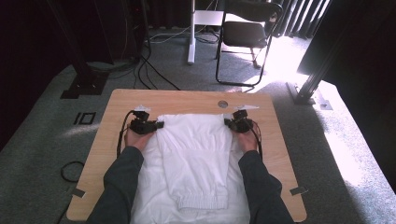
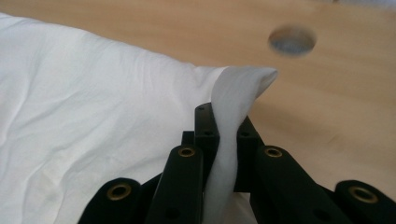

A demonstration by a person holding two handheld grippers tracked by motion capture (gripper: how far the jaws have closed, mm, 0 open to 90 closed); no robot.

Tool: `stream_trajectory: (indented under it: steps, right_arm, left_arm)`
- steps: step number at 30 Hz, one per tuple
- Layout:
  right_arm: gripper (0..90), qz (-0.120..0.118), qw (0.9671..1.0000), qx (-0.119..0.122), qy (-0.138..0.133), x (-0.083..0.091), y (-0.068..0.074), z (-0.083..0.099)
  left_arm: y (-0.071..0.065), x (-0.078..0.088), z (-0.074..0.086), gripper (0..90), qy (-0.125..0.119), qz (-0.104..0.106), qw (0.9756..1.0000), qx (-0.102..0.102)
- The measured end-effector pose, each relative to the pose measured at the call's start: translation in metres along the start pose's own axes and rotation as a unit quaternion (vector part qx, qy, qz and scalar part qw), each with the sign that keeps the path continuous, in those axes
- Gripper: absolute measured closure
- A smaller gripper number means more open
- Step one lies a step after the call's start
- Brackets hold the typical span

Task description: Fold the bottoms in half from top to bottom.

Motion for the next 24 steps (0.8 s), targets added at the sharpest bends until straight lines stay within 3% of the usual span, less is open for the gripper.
stream_trajectory:
  steps: [3,6,10,16,21,24]
  right_arm:
    - [84.9,0.002,0.9991,0.006,-0.041,0.019,-0.002,-0.023]
    - [84.9,0.0,0.9962,0.014,-0.086,0.04,-0.002,-0.045]
    - [84.7,-0.007,0.9931,0.038,-0.111,0.063,0.003,-0.054]
    - [84.5,-0.03,0.9889,0.062,-0.132,0.094,0.018,-0.029]
    - [84.2,-0.048,0.9842,0.084,-0.149,0.128,0.034,0.005]
    - [84.0,-0.056,0.9836,0.076,-0.153,0.143,0.039,0.028]
  left_arm:
    - [-0.008,0.013,-0.026,77.7,-0.036,0.003,0.9992,-0.016]
    - [-0.016,0.027,-0.045,77.9,-0.069,0.009,0.9972,-0.028]
    - [-0.028,0.042,-0.051,78.0,-0.087,0.012,0.9949,-0.049]
    - [-0.05,0.072,-0.031,78.0,-0.112,0.034,0.9907,-0.069]
    - [-0.074,0.1,0.0,77.8,-0.122,0.049,0.9874,-0.088]
    - [-0.088,0.111,0.024,77.6,-0.123,0.064,0.9868,-0.083]
Point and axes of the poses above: each handheld gripper's, and its own axes: x roughly backward along the jaws, z roughly out of its underside, y roughly to its left, the point moved 4 cm from there along -x, roughly forward along the jaws, and after that the axes turned 6 degrees about -y, right-handed, at the moved point
